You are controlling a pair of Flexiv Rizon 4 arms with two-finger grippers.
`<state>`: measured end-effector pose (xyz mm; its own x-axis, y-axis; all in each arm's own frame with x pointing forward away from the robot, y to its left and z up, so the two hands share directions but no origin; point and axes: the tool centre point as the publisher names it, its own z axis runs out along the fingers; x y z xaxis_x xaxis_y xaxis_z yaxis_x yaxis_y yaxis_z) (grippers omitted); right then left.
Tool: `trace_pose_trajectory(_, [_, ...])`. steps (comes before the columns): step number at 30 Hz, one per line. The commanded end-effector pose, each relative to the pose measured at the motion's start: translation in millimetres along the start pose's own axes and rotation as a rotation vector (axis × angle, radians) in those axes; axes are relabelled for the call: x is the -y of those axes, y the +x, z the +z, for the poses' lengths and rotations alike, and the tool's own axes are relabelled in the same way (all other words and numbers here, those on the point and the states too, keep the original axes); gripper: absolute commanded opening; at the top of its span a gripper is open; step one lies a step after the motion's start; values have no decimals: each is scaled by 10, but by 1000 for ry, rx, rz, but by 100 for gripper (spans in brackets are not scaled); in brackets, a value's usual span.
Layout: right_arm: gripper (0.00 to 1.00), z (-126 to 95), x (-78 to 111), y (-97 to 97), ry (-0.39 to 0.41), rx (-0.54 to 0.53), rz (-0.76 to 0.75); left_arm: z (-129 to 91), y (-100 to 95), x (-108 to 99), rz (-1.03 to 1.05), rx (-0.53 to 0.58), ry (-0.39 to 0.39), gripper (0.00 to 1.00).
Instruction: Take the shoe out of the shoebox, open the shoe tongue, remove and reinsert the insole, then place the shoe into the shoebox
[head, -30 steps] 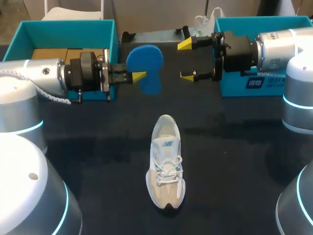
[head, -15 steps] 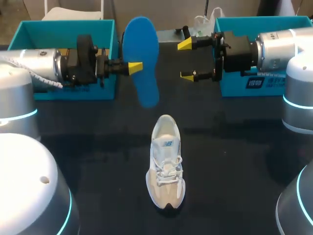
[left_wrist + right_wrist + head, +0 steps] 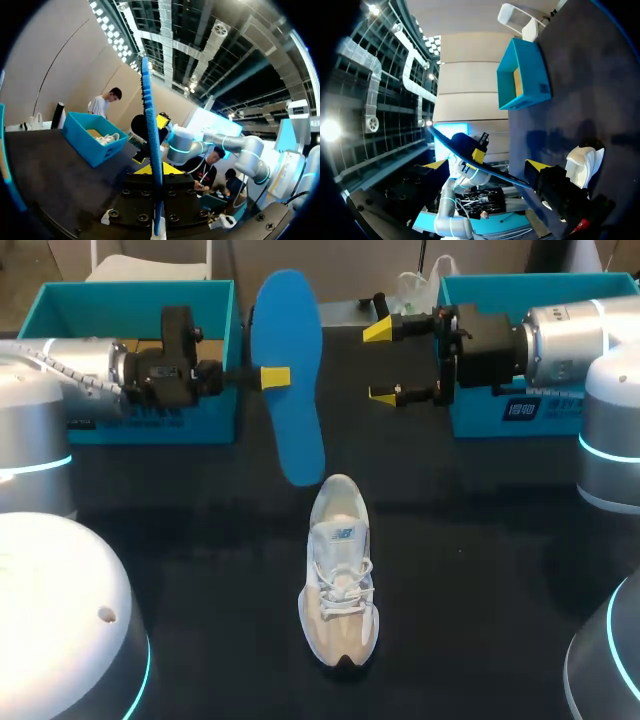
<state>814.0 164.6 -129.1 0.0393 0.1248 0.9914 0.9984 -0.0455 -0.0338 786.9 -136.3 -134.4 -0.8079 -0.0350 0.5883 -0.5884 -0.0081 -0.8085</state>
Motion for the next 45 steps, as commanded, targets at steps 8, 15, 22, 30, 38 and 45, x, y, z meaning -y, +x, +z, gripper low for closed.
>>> trace_pose_trajectory(8, [100, 12, 2, 5, -2, 3, 1, 41, -174, -146, -804, -63, 62, 0])
trace_pose_trajectory(15, [100, 12, 2, 5, -2, 3, 1, 127, -235, -312, -887, -53, 57, 0])
trace_pose_trajectory(22, [100, 12, 2, 5, -2, 3, 1, 231, -367, -433, -940, -64, 56, 0])
trace_pose_trajectory(30, [100, -18, 11, -20, 21, 168, -36, 350, -461, -464, -947, -53, 63, 0])
trace_pose_trajectory(38, [100, 9, 72, 93, 15, 407, -76, 413, -537, -494, -940, -29, 80, 0])
trace_pose_trajectory(45, [100, 15, 134, 248, 28, 615, -96, 431, -582, -504, -971, -15, 82, 0])
